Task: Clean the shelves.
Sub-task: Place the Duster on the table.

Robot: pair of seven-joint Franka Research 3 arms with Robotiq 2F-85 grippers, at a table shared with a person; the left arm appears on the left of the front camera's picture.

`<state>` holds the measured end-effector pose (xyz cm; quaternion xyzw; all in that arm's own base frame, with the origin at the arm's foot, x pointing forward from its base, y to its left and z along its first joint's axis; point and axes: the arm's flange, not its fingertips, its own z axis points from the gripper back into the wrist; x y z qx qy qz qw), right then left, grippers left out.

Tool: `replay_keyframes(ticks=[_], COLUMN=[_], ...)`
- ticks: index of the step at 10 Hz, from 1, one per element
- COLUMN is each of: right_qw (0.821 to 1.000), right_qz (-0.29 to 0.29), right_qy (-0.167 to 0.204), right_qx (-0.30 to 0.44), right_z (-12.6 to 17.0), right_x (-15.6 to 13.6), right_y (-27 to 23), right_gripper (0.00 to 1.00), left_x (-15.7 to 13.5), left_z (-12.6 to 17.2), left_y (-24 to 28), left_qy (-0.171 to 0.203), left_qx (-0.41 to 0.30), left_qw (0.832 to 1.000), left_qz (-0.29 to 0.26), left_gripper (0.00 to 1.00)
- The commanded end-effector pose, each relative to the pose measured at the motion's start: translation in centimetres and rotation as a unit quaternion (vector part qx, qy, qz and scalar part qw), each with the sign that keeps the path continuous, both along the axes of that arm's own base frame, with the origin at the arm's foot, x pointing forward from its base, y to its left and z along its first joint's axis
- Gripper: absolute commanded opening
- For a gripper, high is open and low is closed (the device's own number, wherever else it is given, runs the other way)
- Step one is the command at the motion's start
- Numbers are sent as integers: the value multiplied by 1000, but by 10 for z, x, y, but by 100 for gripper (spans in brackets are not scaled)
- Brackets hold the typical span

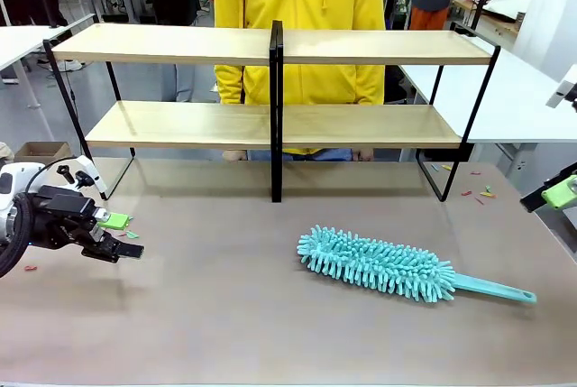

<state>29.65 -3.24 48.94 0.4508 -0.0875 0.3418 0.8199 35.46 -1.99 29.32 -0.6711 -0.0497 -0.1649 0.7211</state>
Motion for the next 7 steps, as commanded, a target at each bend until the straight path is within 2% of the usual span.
replay_keyframes(ticks=[1,7], right_qw=[1000,1000], right_qz=[7,7], right_qy=[-4,-4], right_qx=[6,6], right_z=[3,3], right_x=[1,1], right_y=[-4,-4], right_gripper=[100,100], left_x=[-4,-4], left_z=[4,4], left_y=[-1,-1], left_qy=[7,7], left_qx=[-6,-6], left_qw=[1000,1000], left_qz=[-1,-1], left_gripper=[100,100])
